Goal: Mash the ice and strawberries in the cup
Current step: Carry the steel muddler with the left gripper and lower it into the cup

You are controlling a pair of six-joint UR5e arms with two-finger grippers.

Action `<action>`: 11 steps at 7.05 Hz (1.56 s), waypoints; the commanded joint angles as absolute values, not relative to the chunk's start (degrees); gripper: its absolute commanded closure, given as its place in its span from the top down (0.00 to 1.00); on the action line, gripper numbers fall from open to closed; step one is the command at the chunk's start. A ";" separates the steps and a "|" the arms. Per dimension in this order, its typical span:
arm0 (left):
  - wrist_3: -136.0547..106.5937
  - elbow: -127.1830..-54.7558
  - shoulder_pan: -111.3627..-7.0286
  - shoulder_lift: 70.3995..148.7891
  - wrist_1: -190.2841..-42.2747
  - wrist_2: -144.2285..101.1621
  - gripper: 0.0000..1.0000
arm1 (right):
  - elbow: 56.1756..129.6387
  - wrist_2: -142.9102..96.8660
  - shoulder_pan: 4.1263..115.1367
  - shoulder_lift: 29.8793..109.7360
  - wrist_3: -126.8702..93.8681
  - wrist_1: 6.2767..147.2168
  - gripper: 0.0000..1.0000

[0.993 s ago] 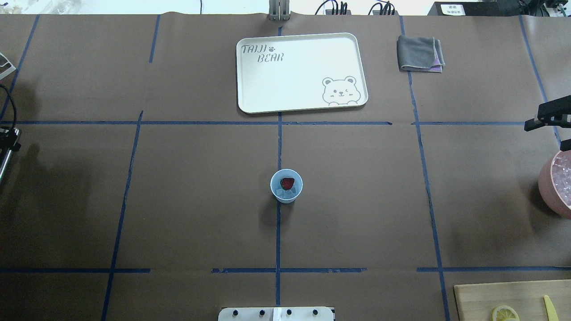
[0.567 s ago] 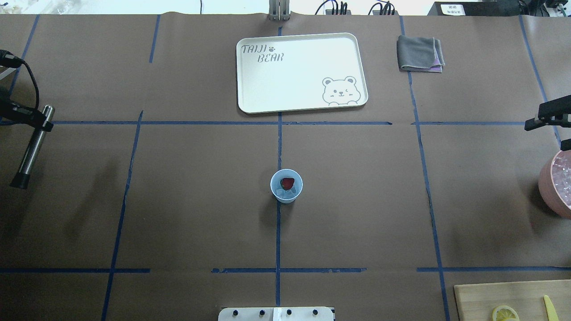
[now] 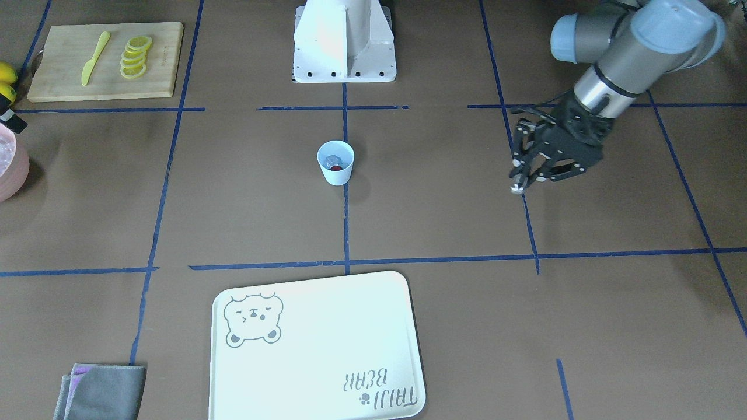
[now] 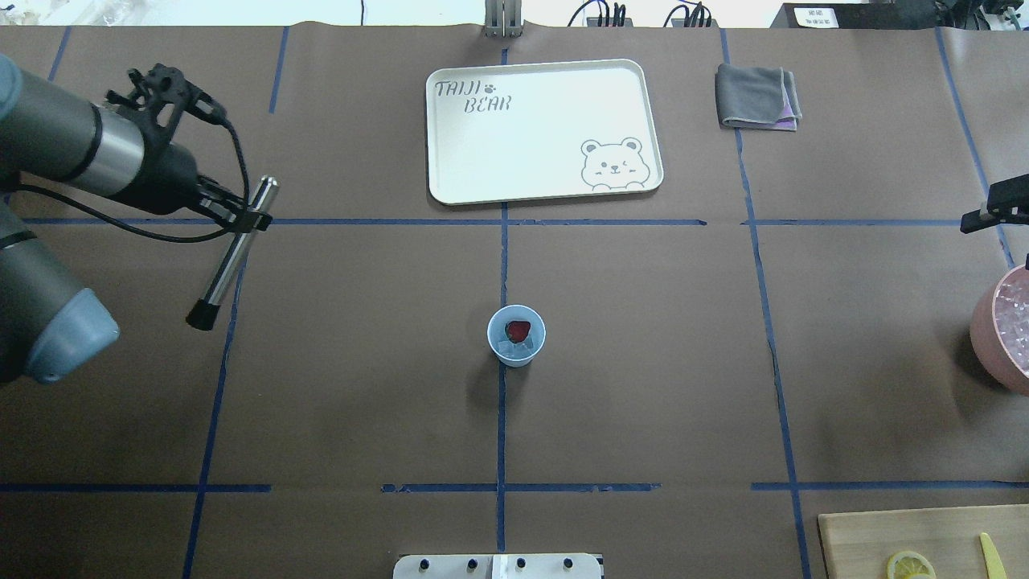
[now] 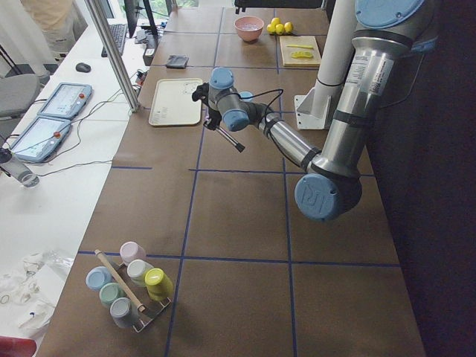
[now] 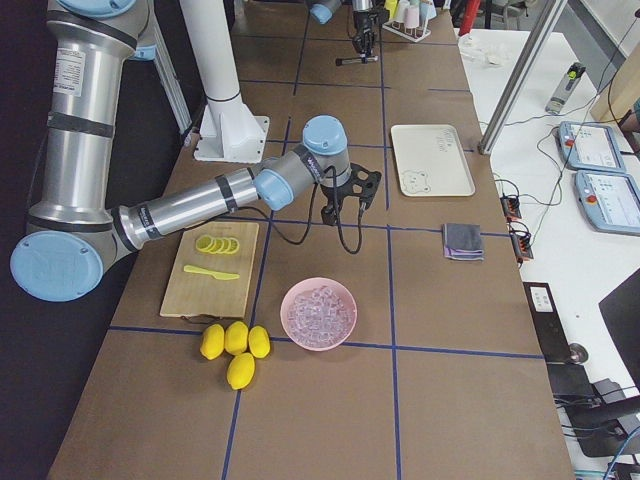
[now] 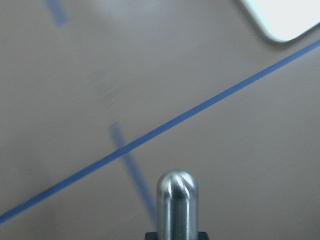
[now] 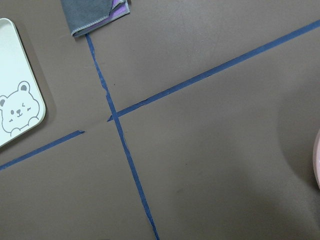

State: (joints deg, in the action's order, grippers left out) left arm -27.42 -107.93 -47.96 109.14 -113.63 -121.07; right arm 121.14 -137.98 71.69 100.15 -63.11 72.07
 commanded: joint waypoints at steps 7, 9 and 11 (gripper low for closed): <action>-26.01 -108.81 -22.71 121.19 -138.41 -78.36 0.00 | 121.55 -139.92 73.21 100.28 -62.75 72.16 1.00; -22.45 -107.76 -17.50 122.77 -140.78 -67.45 0.00 | 121.47 -140.36 73.21 99.85 -62.75 72.25 1.00; -20.65 -104.09 -16.96 125.57 -142.63 -67.06 0.00 | 121.38 -141.24 73.39 99.84 -62.75 72.25 1.00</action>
